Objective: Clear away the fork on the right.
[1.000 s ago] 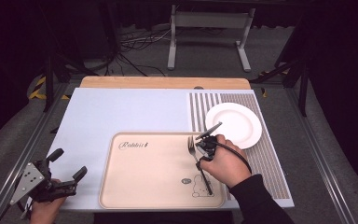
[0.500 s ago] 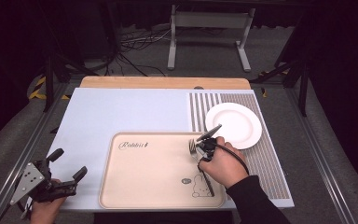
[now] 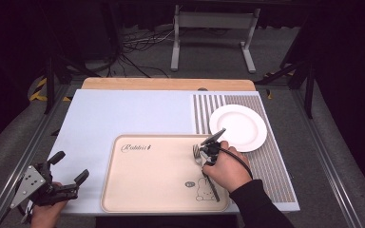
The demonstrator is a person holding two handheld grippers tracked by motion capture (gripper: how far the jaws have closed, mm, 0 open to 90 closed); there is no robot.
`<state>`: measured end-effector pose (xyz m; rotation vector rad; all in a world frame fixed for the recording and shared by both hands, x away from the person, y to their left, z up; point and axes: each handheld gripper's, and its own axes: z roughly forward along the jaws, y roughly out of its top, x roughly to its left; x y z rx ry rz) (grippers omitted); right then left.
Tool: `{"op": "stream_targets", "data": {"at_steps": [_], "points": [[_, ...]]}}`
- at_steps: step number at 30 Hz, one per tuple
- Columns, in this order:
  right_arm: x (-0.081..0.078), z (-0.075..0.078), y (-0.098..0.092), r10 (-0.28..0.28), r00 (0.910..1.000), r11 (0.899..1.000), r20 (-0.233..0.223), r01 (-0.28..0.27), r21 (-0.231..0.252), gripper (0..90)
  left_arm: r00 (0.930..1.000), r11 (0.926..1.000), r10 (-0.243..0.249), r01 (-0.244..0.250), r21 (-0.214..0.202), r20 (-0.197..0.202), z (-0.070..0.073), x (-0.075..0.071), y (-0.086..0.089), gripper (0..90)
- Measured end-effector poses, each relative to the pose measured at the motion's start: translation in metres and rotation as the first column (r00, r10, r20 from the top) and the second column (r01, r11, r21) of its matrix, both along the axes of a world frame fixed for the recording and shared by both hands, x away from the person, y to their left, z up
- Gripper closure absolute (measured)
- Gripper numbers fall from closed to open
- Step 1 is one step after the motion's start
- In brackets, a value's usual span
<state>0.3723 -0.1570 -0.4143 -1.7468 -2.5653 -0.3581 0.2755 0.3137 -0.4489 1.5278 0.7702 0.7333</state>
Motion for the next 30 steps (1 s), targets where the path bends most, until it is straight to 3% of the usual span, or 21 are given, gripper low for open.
{"op": "stream_targets", "data": {"at_steps": [20,24,25,28,30], "points": [[-0.001,-0.002,-0.001,-0.021,0.9995,1.000,-0.024,0.021,-0.002,81.4,1.0000,1.0000,0.000,0.000,-0.001,-0.001,0.000,0.000,0.000,0.1],[-0.002,0.002,-0.002,-0.008,1.0000,1.000,0.001,0.008,0.011,78.9,1.0000,1.0000,-0.001,0.001,0.000,-0.002,0.000,0.000,0.000,0.0],[-0.003,0.005,-0.001,0.010,0.9994,1.000,0.032,-0.010,0.022,73.2,1.0000,1.0000,-0.001,0.001,-0.001,-0.001,0.000,0.000,0.000,0.1],[-0.003,0.007,-0.001,0.035,0.9969,0.999,0.071,-0.038,0.037,67.4,1.0000,1.0000,0.000,0.000,-0.002,-0.001,0.000,0.000,0.000,0.1],[-0.003,0.009,-0.002,0.086,0.9887,0.994,0.123,-0.094,0.057,55.7,1.0000,1.0000,0.000,0.000,-0.002,0.000,0.000,0.000,0.000,0.1]]}}
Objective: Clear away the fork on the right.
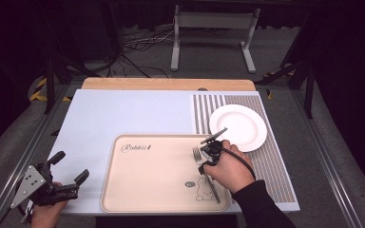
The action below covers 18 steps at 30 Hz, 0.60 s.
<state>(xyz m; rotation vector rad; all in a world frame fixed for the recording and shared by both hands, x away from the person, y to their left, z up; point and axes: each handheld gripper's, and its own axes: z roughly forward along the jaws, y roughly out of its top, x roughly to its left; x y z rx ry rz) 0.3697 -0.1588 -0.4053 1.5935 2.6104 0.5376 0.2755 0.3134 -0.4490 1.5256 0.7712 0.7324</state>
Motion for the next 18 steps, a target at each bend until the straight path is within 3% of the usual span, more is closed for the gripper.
{"op": "stream_targets", "data": {"at_steps": [1,2,4,5,7,8,10,11,13,15,18], "points": [[0.001,0.000,0.000,0.031,0.9988,0.999,0.039,-0.031,0.012,51.2,1.0000,1.0000,0.000,0.000,0.000,0.000,0.000,0.000,0.000,0.1],[0.001,0.000,0.000,0.048,0.9961,0.998,0.075,-0.050,0.024,52.6,1.0000,1.0000,0.000,0.000,-0.001,-0.002,0.000,0.000,0.000,0.1],[0.000,0.001,0.001,0.077,0.9927,0.996,0.093,-0.081,0.039,57.2,1.0000,1.0000,0.000,0.000,0.000,-0.001,0.000,0.000,0.000,0.1],[0.000,0.001,0.001,0.111,0.9865,0.991,0.120,-0.119,0.057,61.4,1.0000,1.0000,0.000,0.000,0.000,0.000,0.000,0.000,0.000,0.1],[0.000,0.000,0.001,0.180,0.9658,0.981,0.186,-0.191,0.042,70.3,1.0000,1.0000,0.001,-0.001,-0.001,-0.001,0.000,0.000,0.000,0.1],[0.000,0.000,0.001,0.180,0.9658,0.981,0.186,-0.191,0.042,70.3,1.0000,1.0000,0.001,-0.001,-0.001,-0.001,0.000,0.000,0.000,0.1],[0.001,-0.001,0.000,0.223,0.9496,0.970,0.220,-0.238,0.042,78.0,1.0000,1.0000,0.001,-0.001,0.000,0.000,0.000,0.000,0.000,0.1],[0.001,-0.003,-0.001,0.228,0.9458,0.968,0.231,-0.245,0.046,81.4,1.0000,1.0000,0.001,-0.001,0.000,0.000,0.000,0.000,0.000,0.1],[0.001,-0.007,-0.003,0.280,0.9254,0.955,0.255,-0.295,0.022,89.8,1.0000,1.0000,0.001,-0.001,-0.001,-0.002,0.000,0.000,0.000,0.1],[0.002,-0.010,-0.004,0.302,0.9176,0.948,0.259,-0.317,0.021,90.0,1.0000,1.0000,0.001,-0.001,-0.001,-0.002,0.000,0.000,0.000,0.1],[0.002,-0.013,-0.004,0.311,0.9138,0.944,0.262,-0.328,0.024,90.0,1.0000,1.0000,0.001,-0.001,0.000,-0.002,0.000,0.000,0.000,0.1]]}}
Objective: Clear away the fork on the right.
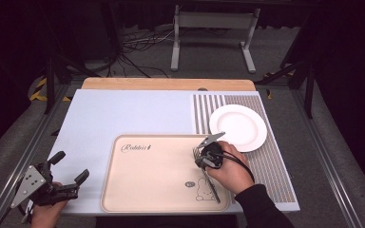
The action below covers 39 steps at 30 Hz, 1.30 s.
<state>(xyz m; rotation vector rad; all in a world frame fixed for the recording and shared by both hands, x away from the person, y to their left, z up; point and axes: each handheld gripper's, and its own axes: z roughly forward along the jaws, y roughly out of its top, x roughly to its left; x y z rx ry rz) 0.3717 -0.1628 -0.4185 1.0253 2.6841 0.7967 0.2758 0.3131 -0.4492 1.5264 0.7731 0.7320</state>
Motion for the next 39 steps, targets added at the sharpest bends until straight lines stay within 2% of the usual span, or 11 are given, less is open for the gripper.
{"op": "stream_targets", "data": {"at_steps": [6,16,28,39], "points": [[0.002,-0.010,0.001,0.029,0.9996,1.000,-0.001,-0.029,-0.006,90.0,1.0000,1.0000,0.002,-0.002,0.000,0.000,0.000,0.000,0.000,0.1],[0.003,-0.015,0.000,0.031,0.9995,0.999,-0.003,-0.031,-0.007,90.0,1.0000,1.0000,0.001,-0.001,0.000,0.000,0.000,0.000,0.000,0.0],[0.004,-0.014,-0.001,0.030,0.9996,0.999,-0.002,-0.030,-0.018,90.0,1.0000,1.0000,0.000,0.000,0.000,0.002,0.000,0.000,0.000,0.1],[0.006,-0.014,-0.009,0.003,1.0000,1.000,0.002,-0.003,-0.027,90.0,1.0000,1.0000,0.000,0.000,0.001,0.001,0.000,0.000,0.000,0.1]]}}
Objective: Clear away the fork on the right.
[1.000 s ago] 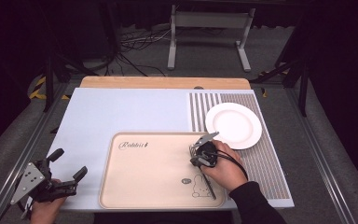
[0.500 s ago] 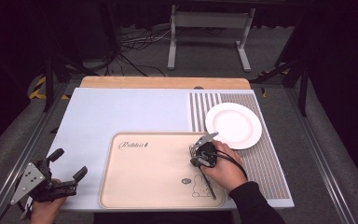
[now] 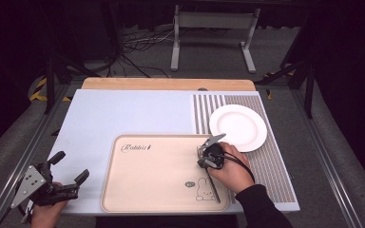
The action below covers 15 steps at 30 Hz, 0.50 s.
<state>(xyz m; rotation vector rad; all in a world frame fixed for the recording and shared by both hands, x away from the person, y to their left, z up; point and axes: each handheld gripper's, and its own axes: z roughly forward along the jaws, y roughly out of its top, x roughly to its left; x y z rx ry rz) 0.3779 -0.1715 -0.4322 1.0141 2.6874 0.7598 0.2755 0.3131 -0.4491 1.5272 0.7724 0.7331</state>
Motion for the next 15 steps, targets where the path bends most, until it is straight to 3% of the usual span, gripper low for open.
{"op": "stream_targets", "data": {"at_steps": [15], "points": [[0.002,0.000,-0.014,-0.044,0.9990,0.999,0.004,0.044,0.002,90.0,1.0000,1.0000,-0.001,0.001,0.002,-0.001,0.000,0.000,0.000,0.0]]}}
